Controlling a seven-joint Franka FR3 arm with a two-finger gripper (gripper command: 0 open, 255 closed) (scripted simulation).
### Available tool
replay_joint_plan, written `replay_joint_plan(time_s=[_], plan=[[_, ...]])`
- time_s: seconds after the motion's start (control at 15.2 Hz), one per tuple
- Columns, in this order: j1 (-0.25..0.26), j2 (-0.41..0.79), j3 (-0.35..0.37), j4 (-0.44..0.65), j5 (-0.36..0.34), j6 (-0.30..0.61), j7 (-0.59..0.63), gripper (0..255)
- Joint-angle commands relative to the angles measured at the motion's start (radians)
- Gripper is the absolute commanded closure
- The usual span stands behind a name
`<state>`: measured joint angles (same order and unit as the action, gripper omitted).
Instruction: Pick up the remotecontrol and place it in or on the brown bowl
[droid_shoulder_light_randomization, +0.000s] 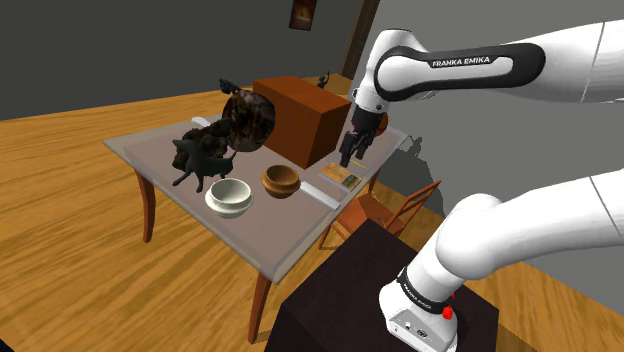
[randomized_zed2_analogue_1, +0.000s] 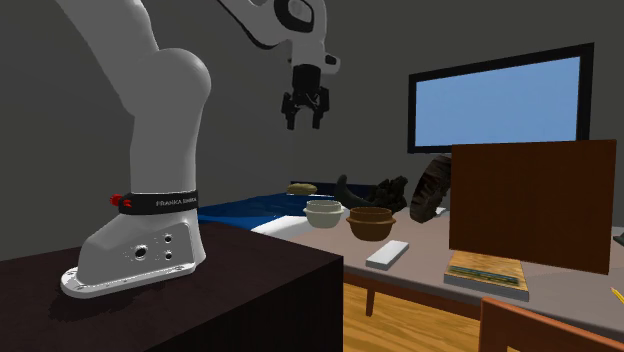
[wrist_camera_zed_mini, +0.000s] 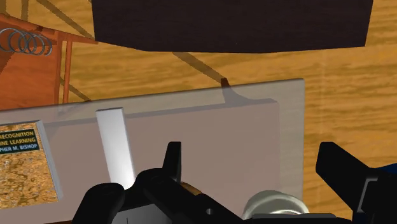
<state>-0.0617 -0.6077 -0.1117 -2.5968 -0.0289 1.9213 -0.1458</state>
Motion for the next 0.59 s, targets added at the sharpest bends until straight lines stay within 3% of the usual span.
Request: replay_joint_plan(time_s=[0.0,0.53], plan=[[-0.01,0.055,-0.022,-0.015,-0.011,0.077,-0.023,0],[-0.031,0.337,-0.106,-0.007,-0.015,0.37,-0.119,0]])
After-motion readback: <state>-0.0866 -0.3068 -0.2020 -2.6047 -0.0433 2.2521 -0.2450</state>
